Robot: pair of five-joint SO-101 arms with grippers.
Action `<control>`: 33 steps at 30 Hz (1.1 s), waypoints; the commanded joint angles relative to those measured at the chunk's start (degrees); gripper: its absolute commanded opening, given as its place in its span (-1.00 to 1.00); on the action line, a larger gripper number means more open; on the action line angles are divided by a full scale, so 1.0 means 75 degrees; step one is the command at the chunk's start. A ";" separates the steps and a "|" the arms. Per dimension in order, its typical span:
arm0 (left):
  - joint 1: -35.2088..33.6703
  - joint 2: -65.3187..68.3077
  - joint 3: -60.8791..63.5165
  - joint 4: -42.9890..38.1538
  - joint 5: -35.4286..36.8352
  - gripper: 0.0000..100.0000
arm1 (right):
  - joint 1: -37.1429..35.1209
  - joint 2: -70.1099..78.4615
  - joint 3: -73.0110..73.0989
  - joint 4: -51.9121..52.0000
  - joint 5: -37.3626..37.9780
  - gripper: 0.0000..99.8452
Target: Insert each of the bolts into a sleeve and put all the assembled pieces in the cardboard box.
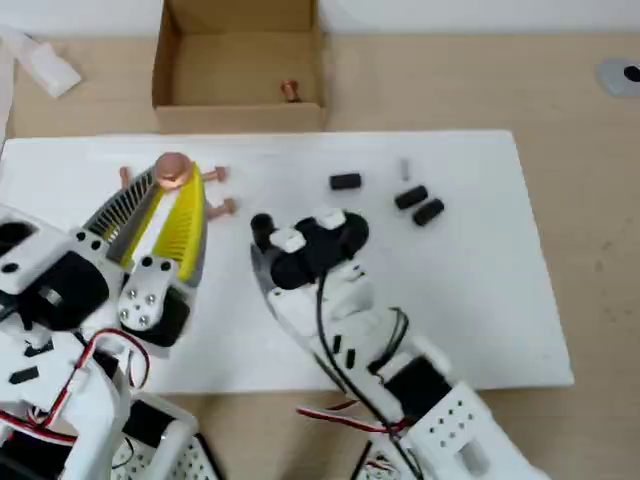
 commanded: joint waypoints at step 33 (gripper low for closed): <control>0.0785 0.0463 0.1336 -0.0387 0.0457 -0.99 | -0.0135 -0.0147 -0.0100 -0.0211 -0.0070 -0.98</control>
